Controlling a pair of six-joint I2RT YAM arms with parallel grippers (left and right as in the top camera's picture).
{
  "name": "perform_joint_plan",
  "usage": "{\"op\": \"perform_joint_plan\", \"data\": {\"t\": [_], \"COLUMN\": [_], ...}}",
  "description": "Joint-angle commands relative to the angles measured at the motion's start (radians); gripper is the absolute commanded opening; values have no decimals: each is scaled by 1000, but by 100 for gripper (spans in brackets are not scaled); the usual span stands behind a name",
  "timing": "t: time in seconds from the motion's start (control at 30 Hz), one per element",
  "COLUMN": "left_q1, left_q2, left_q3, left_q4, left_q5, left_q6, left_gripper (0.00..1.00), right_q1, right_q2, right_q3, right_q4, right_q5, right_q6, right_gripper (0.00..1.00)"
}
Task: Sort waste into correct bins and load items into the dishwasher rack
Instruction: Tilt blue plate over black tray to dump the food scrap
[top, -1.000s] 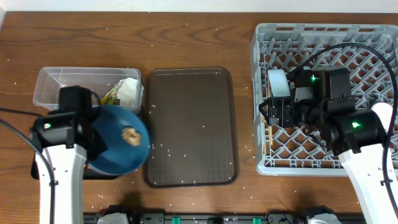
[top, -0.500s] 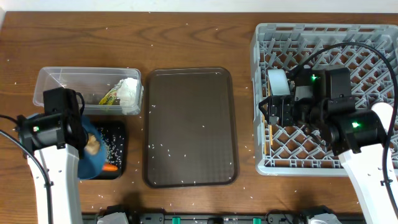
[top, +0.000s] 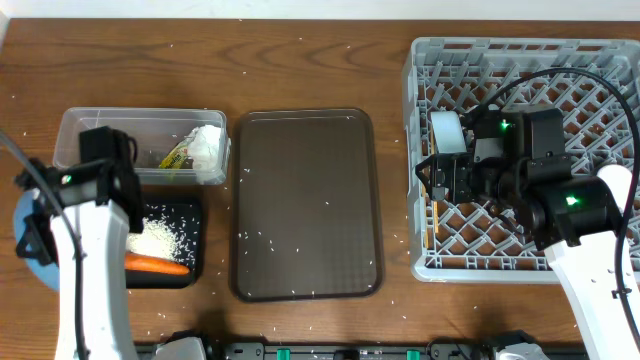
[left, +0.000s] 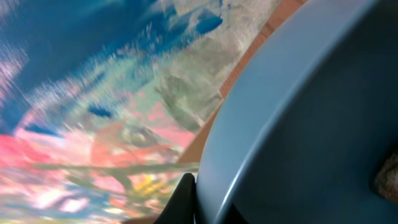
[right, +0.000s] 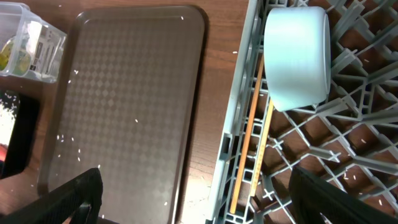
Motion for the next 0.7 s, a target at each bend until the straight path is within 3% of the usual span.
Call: {"op": "perform_joint_plan", "data": {"t": [0.0,0.33,0.67], "left_q1": [-45,-76,-142], "left_q2": [39,66,-38], "left_q3": [19,19,41], "left_q4": [-2,15,88], "left_q5": [-116,-154,-25], "left_q6": [21,20,17], "left_gripper": [6,6,6], "right_q1": [7,7,7], "right_q2": [0,1,-5], "right_q3": [10,10,11], "right_q4": [0,-1,-8], "right_q5": [2,3,3], "right_q6": [14,14,14], "right_gripper": [89,90,88]}}
